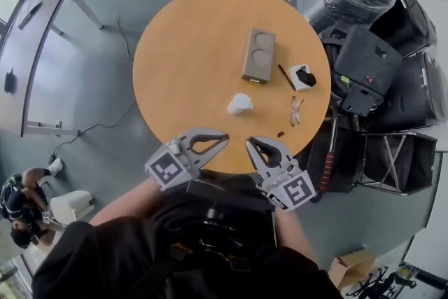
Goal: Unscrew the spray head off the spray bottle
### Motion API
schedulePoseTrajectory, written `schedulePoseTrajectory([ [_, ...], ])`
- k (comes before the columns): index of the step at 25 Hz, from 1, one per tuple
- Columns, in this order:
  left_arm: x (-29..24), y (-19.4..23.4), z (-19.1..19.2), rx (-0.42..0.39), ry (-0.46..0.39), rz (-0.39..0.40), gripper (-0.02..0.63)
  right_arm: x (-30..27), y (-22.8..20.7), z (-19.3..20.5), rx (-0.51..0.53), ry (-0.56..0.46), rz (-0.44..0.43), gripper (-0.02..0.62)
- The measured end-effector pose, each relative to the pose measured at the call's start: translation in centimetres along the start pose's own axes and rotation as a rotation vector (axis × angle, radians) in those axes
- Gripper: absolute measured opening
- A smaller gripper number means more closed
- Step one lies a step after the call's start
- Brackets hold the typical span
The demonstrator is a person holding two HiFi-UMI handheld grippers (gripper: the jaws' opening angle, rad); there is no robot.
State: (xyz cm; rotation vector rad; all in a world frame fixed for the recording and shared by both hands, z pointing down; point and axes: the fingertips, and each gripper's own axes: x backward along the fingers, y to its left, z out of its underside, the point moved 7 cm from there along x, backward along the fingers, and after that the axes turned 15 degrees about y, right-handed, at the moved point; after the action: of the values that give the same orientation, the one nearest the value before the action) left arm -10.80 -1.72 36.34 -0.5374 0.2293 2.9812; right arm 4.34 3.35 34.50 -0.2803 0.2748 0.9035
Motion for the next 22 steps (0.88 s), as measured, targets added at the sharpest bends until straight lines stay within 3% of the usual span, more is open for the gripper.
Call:
schedulePoseTrajectory([
  [10,-3.3,6.7,4.2,0.003,-0.002,-0.057,0.011,-5.2,-4.4,3.1,-0.013,0.030,0.033,0.023],
  [15,-7.0,9.5,8.8,-0.012,0.065,-0.084,0.012,-7.9,-7.2,6.7,-0.001,0.052,0.013,0.026],
  [22,-12.0,12.6,15.7,-0.009,0.084,-0.128,0.087,-11.9,-9.6,13.2,-0.031,0.131,-0.039,0.026],
])
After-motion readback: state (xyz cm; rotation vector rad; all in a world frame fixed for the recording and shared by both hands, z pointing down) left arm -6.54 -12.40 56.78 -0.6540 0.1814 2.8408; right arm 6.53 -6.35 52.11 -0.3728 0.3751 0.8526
